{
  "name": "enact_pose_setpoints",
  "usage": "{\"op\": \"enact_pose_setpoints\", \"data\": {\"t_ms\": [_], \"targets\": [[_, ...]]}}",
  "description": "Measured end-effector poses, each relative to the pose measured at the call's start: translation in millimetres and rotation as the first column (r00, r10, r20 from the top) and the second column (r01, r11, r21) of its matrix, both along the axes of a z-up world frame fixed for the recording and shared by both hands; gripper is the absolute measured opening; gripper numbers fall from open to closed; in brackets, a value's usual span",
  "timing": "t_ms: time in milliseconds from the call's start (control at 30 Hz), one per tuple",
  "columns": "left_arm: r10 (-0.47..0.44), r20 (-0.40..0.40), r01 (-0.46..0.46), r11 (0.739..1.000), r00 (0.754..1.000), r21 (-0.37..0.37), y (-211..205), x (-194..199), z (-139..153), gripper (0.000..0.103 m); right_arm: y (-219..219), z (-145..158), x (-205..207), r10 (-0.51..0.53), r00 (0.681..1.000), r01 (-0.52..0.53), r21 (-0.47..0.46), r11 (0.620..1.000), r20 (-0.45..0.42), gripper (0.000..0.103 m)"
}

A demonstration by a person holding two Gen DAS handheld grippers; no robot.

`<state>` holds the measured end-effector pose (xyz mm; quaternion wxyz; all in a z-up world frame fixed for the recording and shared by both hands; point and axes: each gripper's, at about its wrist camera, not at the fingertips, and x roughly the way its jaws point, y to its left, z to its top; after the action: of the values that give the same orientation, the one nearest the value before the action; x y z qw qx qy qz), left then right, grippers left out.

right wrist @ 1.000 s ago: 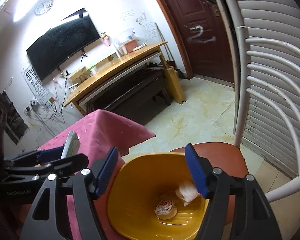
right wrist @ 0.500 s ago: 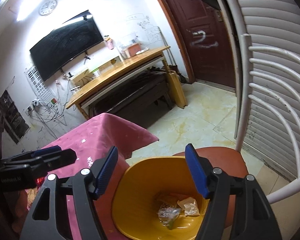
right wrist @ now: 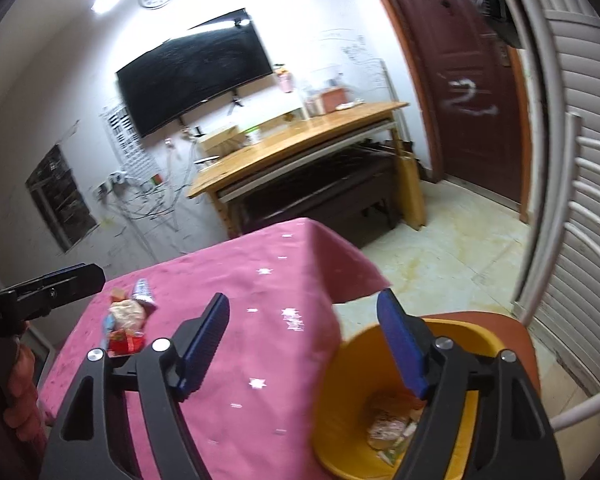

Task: Collect trash
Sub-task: 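Carry the packet and tissue to the yellow bin and release them, then grasp the blue sachet with the left tool while the right tool grasps the brown pad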

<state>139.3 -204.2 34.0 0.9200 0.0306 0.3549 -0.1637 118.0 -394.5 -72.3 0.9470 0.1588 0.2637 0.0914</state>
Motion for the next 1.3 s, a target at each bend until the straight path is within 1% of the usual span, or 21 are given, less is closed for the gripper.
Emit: {"op": "enact_pose_setpoints", "data": {"t_ms": [133, 300, 433, 533, 667, 800, 900, 1033, 1300], "targets": [[0.041, 0.024, -0.041, 0.999, 0.999, 0.002, 35, -4, 5, 0.085, 30, 5, 3, 0.057, 0.998, -0.057, -0.003, 0.998, 0.004, 0.071], [0.097, 0.023, -0.097, 0.995, 0.995, 0.016, 74, 1, 5, 0.085, 64, 8, 5, 0.113, 0.994, -0.113, -0.019, 0.993, -0.007, 0.071], [0.151, 0.009, -0.151, 0.988, 0.988, 0.028, 111, 8, 0, 0.085, 92, 3, 9, 0.17, 0.985, -0.172, -0.043, 0.984, -0.037, 0.071], [0.193, -0.016, -0.192, 0.981, 0.981, 0.035, 140, 14, -7, 0.085, 118, -3, 13, 0.224, 0.972, -0.228, -0.053, 0.972, -0.064, 0.071], [0.22, -0.052, -0.219, 0.975, 0.974, 0.039, 173, 21, -18, 0.085, 149, -11, 14, 0.287, 0.953, -0.294, -0.068, 0.953, -0.093, 0.072], [0.212, -0.107, -0.21, 0.977, 0.971, 0.024, 200, 28, -32, 0.085, 181, -18, 16, 0.346, 0.93, -0.357, -0.082, 0.93, -0.124, 0.072], [0.195, -0.138, -0.195, 0.981, 0.971, 0.008, 209, 30, -43, 0.085, 198, -20, 15, 0.37, 0.918, -0.385, -0.1, 0.917, -0.142, 0.076], [0.172, -0.172, -0.178, 0.984, 0.97, -0.015, 214, 36, -58, 0.085, 216, -20, 14, 0.392, 0.907, -0.411, -0.117, 0.904, -0.156, 0.077], [0.112, -0.215, -0.12, 0.993, 0.97, -0.024, 217, 45, -83, 0.085, 242, -25, 15, 0.423, 0.886, -0.45, -0.138, 0.882, -0.189, 0.077]]}}
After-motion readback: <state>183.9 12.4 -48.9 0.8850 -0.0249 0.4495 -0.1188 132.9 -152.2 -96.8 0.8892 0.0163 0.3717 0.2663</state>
